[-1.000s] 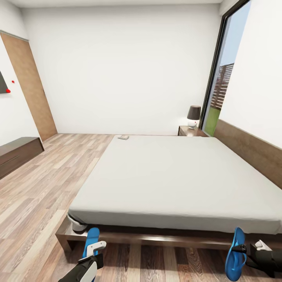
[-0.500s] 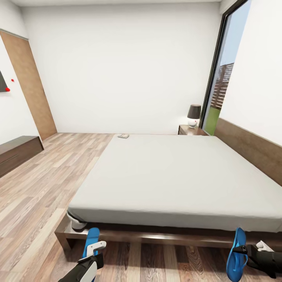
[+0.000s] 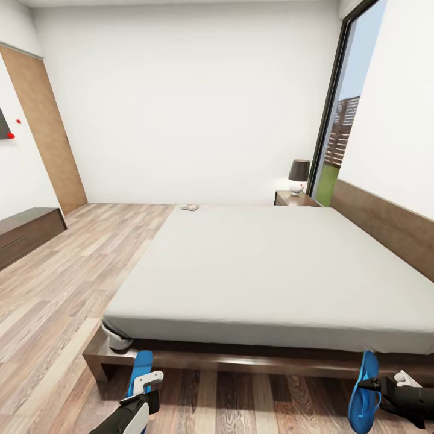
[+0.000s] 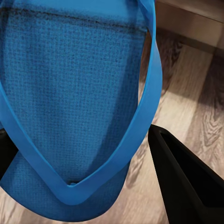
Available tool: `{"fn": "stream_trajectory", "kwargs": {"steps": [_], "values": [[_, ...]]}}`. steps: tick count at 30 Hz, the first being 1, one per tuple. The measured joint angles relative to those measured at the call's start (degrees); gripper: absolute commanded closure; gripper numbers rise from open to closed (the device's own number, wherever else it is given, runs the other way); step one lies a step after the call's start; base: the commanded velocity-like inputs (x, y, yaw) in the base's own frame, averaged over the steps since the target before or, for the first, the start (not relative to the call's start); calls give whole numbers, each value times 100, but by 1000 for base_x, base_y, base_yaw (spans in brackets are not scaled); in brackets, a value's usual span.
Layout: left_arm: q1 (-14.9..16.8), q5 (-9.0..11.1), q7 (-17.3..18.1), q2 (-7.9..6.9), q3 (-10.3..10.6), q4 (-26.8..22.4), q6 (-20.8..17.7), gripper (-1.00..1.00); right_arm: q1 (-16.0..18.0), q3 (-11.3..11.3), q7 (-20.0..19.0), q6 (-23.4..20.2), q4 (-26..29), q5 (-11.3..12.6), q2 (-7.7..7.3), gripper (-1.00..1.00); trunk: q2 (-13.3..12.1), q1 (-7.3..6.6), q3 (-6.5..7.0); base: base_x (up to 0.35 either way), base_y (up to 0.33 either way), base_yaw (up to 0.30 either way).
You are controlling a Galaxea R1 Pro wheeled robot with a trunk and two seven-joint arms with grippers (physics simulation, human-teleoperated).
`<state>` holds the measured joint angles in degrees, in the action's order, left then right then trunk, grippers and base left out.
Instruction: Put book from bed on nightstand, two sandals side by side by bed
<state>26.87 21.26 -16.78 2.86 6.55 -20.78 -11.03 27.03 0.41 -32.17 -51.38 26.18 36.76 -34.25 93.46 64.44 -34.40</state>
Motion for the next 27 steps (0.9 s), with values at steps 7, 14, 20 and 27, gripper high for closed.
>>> {"fn": "stream_trajectory", "kwargs": {"steps": [7, 14, 20, 27], "values": [[1, 0, -3, 0, 0, 0, 0, 100, 0, 0, 0, 0, 0, -3, 3, 100, 281, 154, -126, 0, 0, 0], [1, 0, -4, 0, 0, 0, 0, 100, 0, 0, 8, 8, 0, -4, 4, 100, 562, 308, -251, 0, 0, 0], [1, 0, -5, 0, 0, 0, 0, 100, 0, 0, 0, 9, 0, 1, 1, 100, 802, 439, -359, 0, 0, 0], [1, 0, -5, 0, 0, 0, 0, 100, 0, 0, 0, 9, 0, -1, 1, 100, 1083, 593, -485, 0, 0, 0]]}}
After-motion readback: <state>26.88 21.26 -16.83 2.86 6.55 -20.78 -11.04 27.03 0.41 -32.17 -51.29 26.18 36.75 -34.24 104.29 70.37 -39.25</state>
